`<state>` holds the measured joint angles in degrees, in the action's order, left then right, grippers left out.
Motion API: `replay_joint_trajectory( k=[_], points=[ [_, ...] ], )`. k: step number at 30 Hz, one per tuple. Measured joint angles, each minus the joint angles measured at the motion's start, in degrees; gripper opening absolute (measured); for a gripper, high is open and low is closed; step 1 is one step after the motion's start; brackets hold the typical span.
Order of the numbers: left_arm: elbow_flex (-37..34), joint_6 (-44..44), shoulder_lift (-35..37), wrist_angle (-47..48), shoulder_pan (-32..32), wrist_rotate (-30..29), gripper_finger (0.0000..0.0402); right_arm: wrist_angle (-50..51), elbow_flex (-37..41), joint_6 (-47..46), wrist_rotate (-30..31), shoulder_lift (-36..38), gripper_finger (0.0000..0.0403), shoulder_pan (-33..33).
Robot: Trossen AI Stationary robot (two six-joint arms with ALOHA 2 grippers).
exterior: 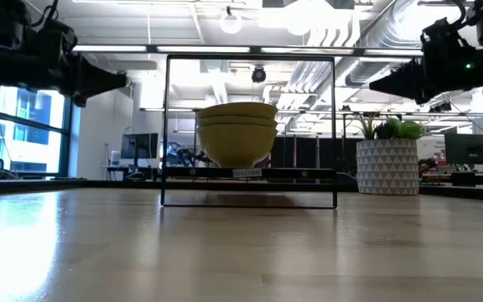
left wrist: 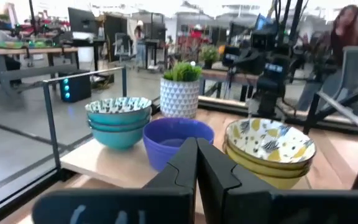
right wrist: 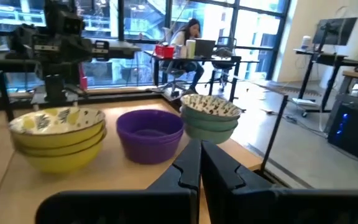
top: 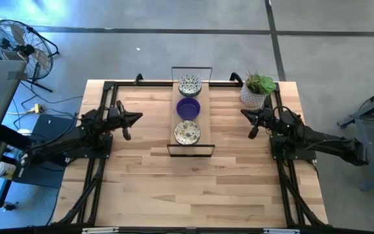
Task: Pick & Place Mini bowls
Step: Return to Home Position
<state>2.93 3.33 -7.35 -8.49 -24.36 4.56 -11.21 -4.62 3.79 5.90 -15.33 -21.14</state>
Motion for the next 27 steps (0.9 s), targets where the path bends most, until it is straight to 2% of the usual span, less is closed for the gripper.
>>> replay_joint_trajectory(
  k=[5, 11, 14, 19, 21, 23, 27],
  points=[
    [-1.96, 1.53, 7.23, 5.38, 0.00, -1.54, 0.0000, 4.12, 0.00, -1.14, 1.39, 3.18, 0.0000, 2.84],
    [-2.04, 1.62, 7.07, 6.50, 0.00, -1.16, 0.0000, 5.83, 1.77, -1.28, 6.75, 10.27, 0.0000, 5.50],
    [-2.08, 1.47, 6.99, 7.17, 0.00, -1.71, 0.0000, 7.57, 3.98, -2.70, 7.44, 14.97, 0.0000, 6.79],
    [-2.13, 1.24, 7.01, 7.83, 0.00, -2.09, 0.0000, 9.78, 3.43, -1.32, 5.00, 15.31, 0.0000, 8.42],
    [-2.15, 0.95, 7.01, 7.90, 0.00, -2.42, 0.0000, 10.10, 3.46, -0.62, 1.86, 15.06, 0.0000, 8.17],
    [-2.15, -0.06, 6.99, 7.96, 0.00, -2.57, 0.0000, 10.82, 3.48, -0.55, -1.87, 14.97, 0.0000, 7.04],
    [-2.19, -0.24, 6.99, 8.02, 0.00, -2.56, 0.0000, 9.79, 4.02, -0.99, -3.34, 13.89, 0.0000, 2.13]
  ],
)
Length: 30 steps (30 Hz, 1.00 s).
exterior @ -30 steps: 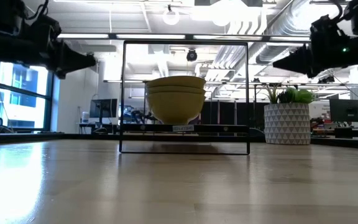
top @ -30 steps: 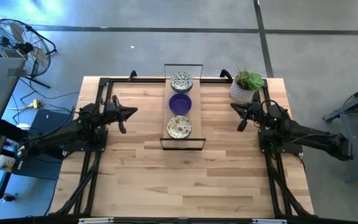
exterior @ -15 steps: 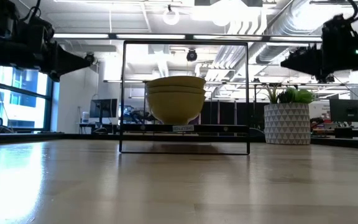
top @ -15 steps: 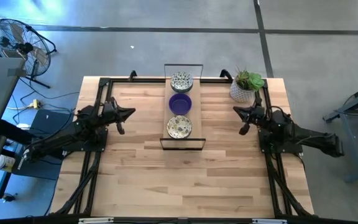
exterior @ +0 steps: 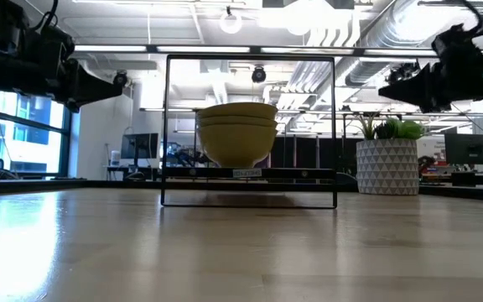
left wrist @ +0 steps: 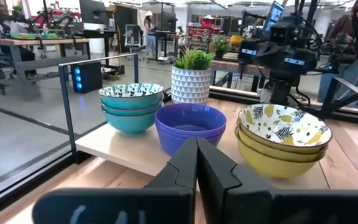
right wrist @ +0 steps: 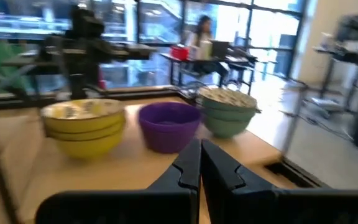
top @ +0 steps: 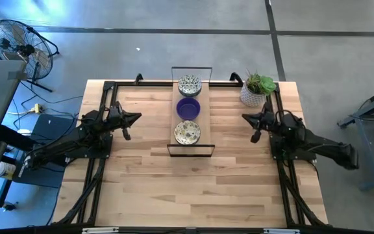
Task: Pick & Place Mini bowls
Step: Return to Home Position
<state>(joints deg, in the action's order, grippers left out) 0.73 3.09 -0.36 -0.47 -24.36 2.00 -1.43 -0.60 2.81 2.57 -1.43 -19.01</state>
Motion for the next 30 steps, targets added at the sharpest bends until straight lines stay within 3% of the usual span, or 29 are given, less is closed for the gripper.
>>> replay_joint_trajectory(
  k=[7, 30],
  points=[
    [-0.02, 2.10, -0.06, 0.00, 0.00, -0.07, 0.0000, 0.25, 0.02, -3.91, -1.51, -1.52, 0.0000, -6.41],
    [0.33, 3.21, -0.26, 0.50, 0.00, -0.17, 0.0001, 0.17, 0.07, -2.79, -2.63, -1.53, 0.0000, -6.58]
  ],
)
